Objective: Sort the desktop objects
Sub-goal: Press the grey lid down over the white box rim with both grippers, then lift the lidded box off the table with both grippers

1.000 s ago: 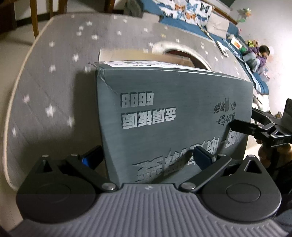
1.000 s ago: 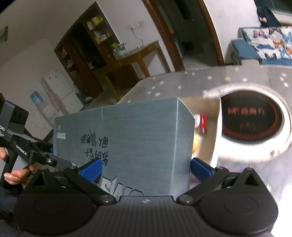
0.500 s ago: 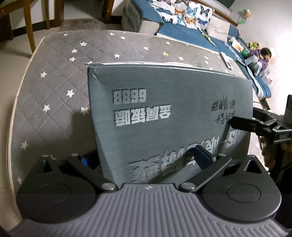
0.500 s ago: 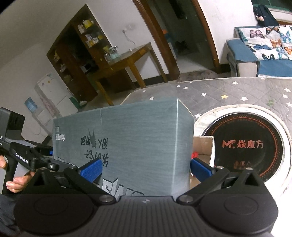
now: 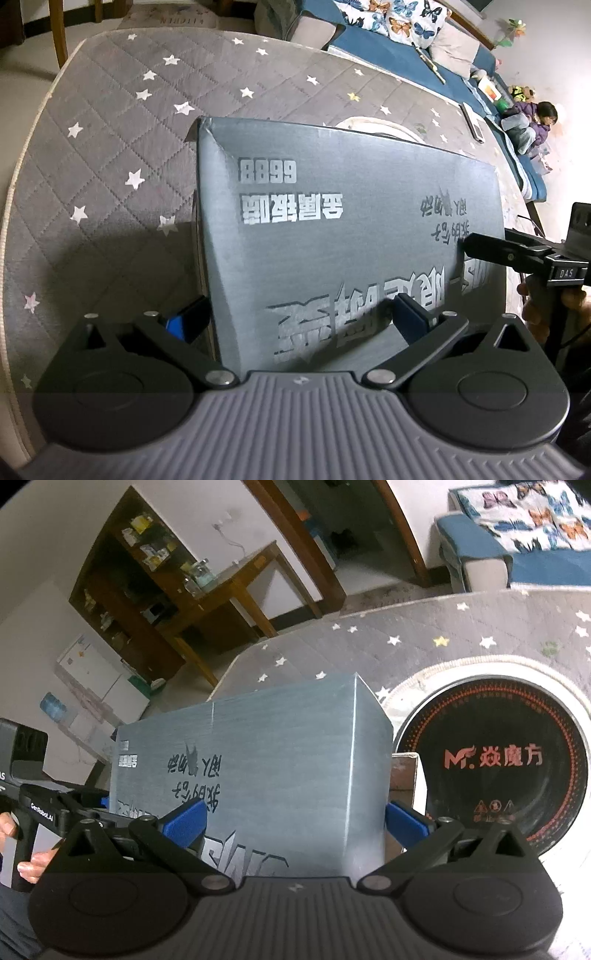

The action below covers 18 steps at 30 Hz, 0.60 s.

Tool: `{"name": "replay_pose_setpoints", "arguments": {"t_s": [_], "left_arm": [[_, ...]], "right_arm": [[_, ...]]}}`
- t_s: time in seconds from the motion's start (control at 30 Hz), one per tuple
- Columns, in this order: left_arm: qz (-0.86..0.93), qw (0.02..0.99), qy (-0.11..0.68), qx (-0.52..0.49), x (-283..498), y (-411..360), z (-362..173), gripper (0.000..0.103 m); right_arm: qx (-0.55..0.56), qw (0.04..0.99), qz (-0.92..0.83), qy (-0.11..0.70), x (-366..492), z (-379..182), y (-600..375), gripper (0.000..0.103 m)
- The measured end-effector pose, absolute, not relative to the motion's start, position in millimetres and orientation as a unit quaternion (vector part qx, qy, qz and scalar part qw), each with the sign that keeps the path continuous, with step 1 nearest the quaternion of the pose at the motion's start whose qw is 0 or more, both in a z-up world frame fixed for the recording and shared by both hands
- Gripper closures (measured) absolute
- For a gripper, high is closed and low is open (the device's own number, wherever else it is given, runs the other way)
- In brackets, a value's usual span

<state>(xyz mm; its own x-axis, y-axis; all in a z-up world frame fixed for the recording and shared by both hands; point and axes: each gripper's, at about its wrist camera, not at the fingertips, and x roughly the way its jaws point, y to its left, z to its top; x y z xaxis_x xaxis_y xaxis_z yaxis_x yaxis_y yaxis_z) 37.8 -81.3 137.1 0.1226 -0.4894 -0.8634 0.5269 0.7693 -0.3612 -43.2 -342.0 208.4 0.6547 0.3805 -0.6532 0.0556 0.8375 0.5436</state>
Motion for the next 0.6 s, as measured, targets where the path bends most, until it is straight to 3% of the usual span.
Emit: {"name": "replay_pose_setpoints", "arguments": {"t_s": [0.6], "left_arm": [[-0.336,0.738,0.585,-0.015,59,-76,114,0.000]], "right_arm": [[0.306,0.846,0.090,0.426,-23,177,-359,0.000]]}}
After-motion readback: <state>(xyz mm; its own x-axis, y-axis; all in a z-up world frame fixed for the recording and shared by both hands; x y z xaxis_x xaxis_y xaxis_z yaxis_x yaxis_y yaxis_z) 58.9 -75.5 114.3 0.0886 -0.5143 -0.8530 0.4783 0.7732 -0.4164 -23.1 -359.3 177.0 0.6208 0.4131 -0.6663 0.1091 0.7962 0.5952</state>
